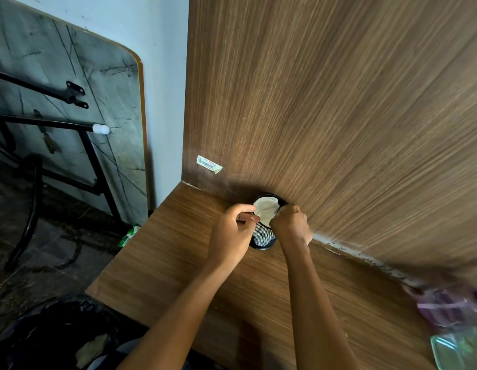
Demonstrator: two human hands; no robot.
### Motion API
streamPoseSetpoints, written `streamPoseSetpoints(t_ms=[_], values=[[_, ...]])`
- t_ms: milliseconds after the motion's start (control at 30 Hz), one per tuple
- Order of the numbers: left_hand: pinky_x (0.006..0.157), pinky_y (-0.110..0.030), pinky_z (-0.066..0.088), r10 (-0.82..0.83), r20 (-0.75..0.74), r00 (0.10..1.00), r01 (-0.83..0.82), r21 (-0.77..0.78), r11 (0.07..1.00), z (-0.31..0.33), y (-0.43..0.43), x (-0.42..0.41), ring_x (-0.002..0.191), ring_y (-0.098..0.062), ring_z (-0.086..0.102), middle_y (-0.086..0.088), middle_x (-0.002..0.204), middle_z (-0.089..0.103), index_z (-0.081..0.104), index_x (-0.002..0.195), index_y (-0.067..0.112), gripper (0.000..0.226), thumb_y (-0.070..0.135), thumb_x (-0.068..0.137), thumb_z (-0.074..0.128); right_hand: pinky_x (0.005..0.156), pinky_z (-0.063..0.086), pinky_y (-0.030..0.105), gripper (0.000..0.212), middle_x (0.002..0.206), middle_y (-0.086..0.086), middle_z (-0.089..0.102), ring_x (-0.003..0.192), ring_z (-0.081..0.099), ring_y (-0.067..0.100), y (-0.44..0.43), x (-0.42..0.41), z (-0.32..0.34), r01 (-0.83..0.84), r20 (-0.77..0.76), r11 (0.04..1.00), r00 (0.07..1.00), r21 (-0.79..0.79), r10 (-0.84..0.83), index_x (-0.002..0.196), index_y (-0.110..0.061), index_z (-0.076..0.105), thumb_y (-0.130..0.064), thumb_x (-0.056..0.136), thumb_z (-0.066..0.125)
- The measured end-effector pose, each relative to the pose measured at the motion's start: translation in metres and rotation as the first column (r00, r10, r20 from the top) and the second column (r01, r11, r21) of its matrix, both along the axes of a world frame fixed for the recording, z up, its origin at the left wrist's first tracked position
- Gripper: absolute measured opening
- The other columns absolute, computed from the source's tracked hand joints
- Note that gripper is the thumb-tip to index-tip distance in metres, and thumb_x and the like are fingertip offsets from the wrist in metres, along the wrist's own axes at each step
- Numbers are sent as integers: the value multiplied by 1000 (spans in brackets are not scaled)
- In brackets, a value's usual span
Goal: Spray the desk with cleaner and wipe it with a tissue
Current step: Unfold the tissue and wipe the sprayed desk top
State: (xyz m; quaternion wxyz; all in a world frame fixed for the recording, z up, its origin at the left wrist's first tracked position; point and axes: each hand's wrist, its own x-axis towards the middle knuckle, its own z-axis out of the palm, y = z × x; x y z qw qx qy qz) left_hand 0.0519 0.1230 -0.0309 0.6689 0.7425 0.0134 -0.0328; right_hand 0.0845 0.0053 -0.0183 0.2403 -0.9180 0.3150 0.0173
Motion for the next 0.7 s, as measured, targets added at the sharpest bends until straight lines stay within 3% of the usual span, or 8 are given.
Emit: streamPoseSetpoints(t_ms=[100, 233, 367, 500, 633, 700], values=[[82, -36, 54, 11, -34, 999, -12, -33, 999, -2, 5, 4, 93, -19, 68, -4, 99, 71, 61, 90, 34, 29, 6, 85, 54, 86, 46, 39, 30, 122, 16, 58, 113, 55, 35, -1, 0, 0, -12, 25, 1000, 1000, -8, 12, 112, -6, 60, -10, 86, 45], [71, -23, 50, 53, -79, 995, -61, -104, 993, -3, 8, 4, 87, -16, 69, -6, 98, 72, 64, 99, 18, 23, 3, 88, 50, 83, 47, 37, 30, 119, 13, 61, 110, 57, 33, 0, -2, -1, -7, -1, 998, 1000, -55, 7, 112, -7, 59, -13, 84, 50], [74, -25, 52, 56, -89, 994, -66, -123, 990, -4, 3, 4, 86, -17, 69, -7, 96, 72, 65, 98, 16, 22, 3, 88, 50, 88, 48, 40, 36, 121, 15, 59, 114, 55, 34, -1, 0, -1, -10, -26, 997, 1000, -73, 9, 118, -2, 54, -12, 83, 49], [66, -16, 49, 41, -98, 994, -55, -139, 989, -6, 1, 3, 83, -13, 69, -7, 97, 72, 65, 99, 15, 22, 4, 88, 50, 92, 47, 42, 39, 125, 16, 56, 120, 49, 34, 0, 1, -1, -26, -41, 998, 999, -63, 24, 122, -1, 50, -11, 84, 48], [71, -22, 50, 52, -100, 994, -67, -159, 985, -7, 3, 5, 85, -17, 69, -7, 95, 72, 65, 98, 15, 21, 4, 87, 51, 92, 42, 39, 37, 129, 15, 53, 128, 37, 33, -3, 1, 1, -61, -12, 998, 998, -32, 61, 124, -2, 50, -10, 89, 44], [69, -18, 50, 48, -101, 994, -65, -183, 981, -6, 4, 5, 84, -15, 68, -5, 92, 72, 65, 97, 14, 22, 2, 87, 49, 89, 42, 37, 33, 126, 13, 56, 126, 37, 33, -7, 3, 6, -75, 44, 997, 996, -8, 75, 118, -6, 56, -12, 88, 44]])
